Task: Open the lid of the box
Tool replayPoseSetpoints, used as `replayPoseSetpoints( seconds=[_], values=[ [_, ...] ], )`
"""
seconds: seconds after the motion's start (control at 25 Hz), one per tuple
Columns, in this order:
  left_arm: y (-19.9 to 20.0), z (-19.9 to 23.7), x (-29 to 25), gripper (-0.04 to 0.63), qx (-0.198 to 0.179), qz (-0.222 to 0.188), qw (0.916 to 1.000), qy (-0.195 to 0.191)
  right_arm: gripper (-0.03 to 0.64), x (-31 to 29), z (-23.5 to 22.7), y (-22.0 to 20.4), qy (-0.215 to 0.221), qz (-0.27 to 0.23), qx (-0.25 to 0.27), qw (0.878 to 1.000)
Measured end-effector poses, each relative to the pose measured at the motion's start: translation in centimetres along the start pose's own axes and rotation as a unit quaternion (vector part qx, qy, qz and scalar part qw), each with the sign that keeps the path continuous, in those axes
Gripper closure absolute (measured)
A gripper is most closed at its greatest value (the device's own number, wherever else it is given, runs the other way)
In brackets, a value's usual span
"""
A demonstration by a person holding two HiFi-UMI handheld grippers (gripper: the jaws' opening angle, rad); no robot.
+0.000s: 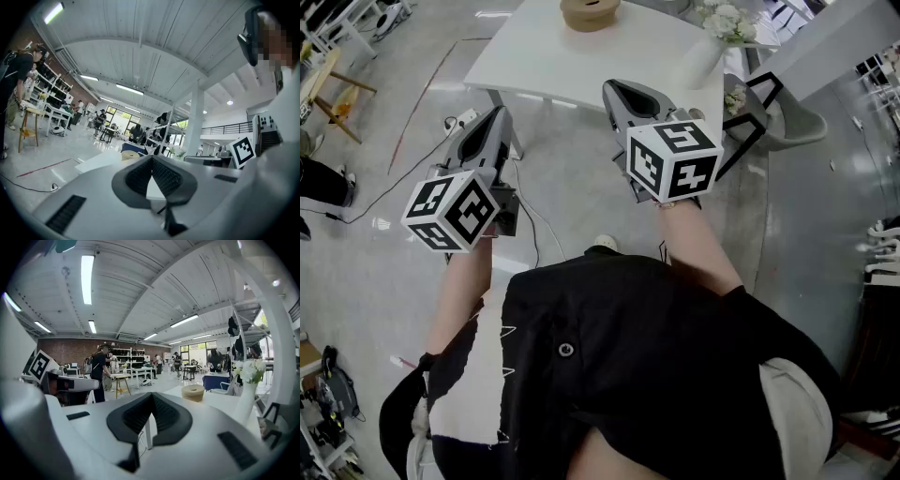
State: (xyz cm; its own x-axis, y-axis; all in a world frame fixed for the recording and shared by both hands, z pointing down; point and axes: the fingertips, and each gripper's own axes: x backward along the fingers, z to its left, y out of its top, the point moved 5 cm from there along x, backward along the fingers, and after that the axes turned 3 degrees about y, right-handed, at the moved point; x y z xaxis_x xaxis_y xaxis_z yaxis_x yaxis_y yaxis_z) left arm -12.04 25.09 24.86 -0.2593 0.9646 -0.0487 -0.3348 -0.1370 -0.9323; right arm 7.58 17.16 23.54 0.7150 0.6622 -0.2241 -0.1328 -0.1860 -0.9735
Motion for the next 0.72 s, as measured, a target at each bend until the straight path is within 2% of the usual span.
replayPoseSetpoints(
  seconds=[0.16,0.36,0.6,0.72],
  values=[
    [-0.2,0.3,-0.3,0.584,-0.006,0.004,1.0,0.005,0.614,-0.7,-0.3,-0.5,0.007,-0.003,-0.006,1.0],
    [1.4,0.6,-1.0,0.584,-0.02,-0.012,0.9997,0.009,0.614,-2.0,-0.6,0.6,0.014,-0.015,-0.003,1.0],
    [1.8,1.0,-1.7,0.584,-0.01,-0.018,0.9997,0.014,0.614,-2.6,-0.8,1.4,0.018,-0.011,0.003,1.0],
    [1.3,1.3,-2.2,0.584,-0.007,-0.011,0.9998,0.016,0.612,-2.8,-1.3,1.0,0.017,-0.014,-0.017,1.0]
  ],
)
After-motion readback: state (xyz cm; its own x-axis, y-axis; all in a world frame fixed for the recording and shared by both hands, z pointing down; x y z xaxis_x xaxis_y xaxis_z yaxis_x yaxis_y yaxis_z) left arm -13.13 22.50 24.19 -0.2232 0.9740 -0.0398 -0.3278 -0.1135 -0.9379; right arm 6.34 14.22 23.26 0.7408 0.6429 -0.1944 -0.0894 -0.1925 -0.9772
